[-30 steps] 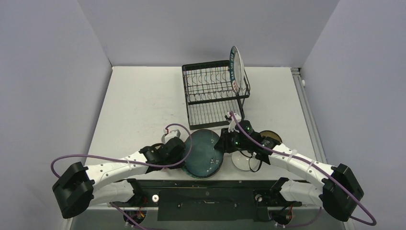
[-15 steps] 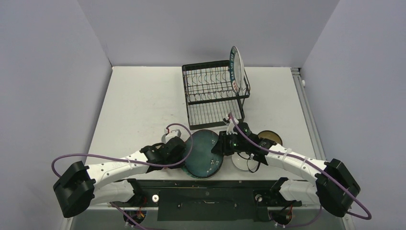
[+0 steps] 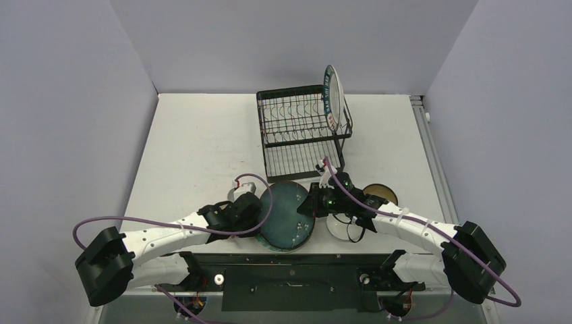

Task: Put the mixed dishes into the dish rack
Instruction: Pick up the plate from the corner of the board, then insert the plate into the dish rack.

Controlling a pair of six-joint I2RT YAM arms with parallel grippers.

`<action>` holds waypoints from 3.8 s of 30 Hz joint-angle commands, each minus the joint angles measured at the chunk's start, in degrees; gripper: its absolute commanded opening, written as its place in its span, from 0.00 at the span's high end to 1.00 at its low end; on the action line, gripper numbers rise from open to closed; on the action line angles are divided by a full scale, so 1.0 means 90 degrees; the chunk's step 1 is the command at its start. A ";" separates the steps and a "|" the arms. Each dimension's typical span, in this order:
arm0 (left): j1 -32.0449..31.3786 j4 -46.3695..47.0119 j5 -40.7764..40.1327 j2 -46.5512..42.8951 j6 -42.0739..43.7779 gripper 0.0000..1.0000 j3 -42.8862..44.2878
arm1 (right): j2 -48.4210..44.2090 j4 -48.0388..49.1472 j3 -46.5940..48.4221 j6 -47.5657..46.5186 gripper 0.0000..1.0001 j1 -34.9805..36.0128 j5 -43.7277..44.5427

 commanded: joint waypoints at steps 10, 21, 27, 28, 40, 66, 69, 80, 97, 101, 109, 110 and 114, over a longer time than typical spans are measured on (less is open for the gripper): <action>-0.0058 -0.0103 -0.0068 0.0129 0.0064 0.85 -0.0003 | -0.0264 0.0085 0.0176 -0.0107 1.00 0.0280 -0.0407; -0.0058 -0.0400 -0.0193 -0.0180 0.0036 0.74 0.0026 | -0.0542 -0.0347 0.0343 -0.0176 1.00 0.0221 -0.0120; -0.0058 -0.0444 -0.0229 -0.0229 0.0027 0.68 0.0050 | -0.0775 -0.0682 0.0504 -0.0248 1.00 0.0194 0.0062; -0.0058 -0.0447 -0.0232 -0.0230 0.0027 0.68 0.0051 | -0.0819 -0.0702 0.0534 -0.0249 1.00 0.0195 0.0072; -0.0065 -0.0483 -0.0241 -0.0272 0.0019 0.66 0.0061 | -0.1089 -0.1192 0.0795 -0.0400 1.00 0.0169 0.0409; -0.0058 -0.1111 -0.0197 -0.0952 0.0457 0.46 0.0755 | -0.1772 -0.2867 0.1952 -0.0899 1.00 0.0108 0.1199; -0.0055 -0.1274 -0.0159 -0.1087 0.0600 0.41 0.0916 | -0.1790 -0.3050 0.2099 -0.0921 1.00 0.0108 0.1251; -0.0012 -0.1847 -0.0020 -0.1238 0.1373 0.31 0.1791 | -0.1825 -0.3753 0.3035 -0.1105 1.00 0.0112 0.1427; 0.0291 -0.2300 0.0045 -0.1794 0.2572 0.08 0.2444 | -0.1102 -0.4849 0.5590 -0.1379 1.00 0.0098 0.1848; 0.0302 -0.2390 0.0010 -0.1963 0.2773 0.03 0.2555 | -0.0802 -0.5038 0.6298 -0.1430 1.00 0.0108 0.2091; 0.0321 -0.2341 0.0129 -0.2217 0.3140 0.04 0.2563 | -0.0187 -0.5039 0.7612 -0.1466 1.00 0.0130 0.2681; 0.0320 -0.2301 0.0172 -0.2255 0.3205 0.04 0.2537 | -0.0147 -0.4980 0.7673 -0.1471 1.00 0.0128 0.2734; 0.0323 -0.2098 0.0289 -0.2583 0.3296 0.04 0.2309 | 0.0098 -0.4597 0.7946 -0.1508 1.00 0.0143 0.3154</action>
